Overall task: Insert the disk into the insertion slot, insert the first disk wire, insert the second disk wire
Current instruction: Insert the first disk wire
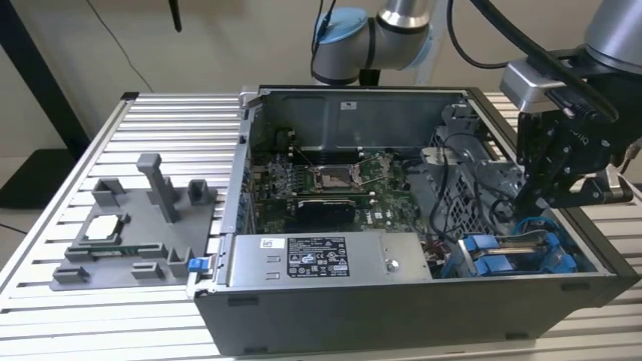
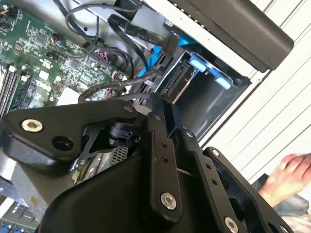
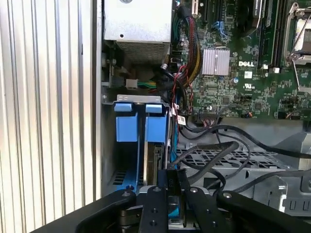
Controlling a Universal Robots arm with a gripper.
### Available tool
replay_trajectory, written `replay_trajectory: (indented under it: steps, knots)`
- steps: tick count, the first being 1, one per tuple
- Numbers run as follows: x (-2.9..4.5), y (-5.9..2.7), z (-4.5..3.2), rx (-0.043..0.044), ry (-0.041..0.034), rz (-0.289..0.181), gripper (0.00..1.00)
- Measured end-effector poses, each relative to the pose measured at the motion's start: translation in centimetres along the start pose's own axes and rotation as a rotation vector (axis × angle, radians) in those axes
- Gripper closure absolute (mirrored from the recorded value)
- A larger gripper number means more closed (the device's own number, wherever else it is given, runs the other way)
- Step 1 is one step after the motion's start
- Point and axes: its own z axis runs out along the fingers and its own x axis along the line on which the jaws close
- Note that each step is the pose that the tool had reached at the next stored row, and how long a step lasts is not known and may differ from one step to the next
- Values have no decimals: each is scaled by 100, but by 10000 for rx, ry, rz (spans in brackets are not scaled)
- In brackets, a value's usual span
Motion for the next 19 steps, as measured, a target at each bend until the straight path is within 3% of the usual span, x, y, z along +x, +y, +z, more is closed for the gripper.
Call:
replay_trajectory:
  steps: [10,19]
  knots:
    - [38,-147,42,-286,-2,10,100]
    - [39,-153,44,-295,-3,13,100]
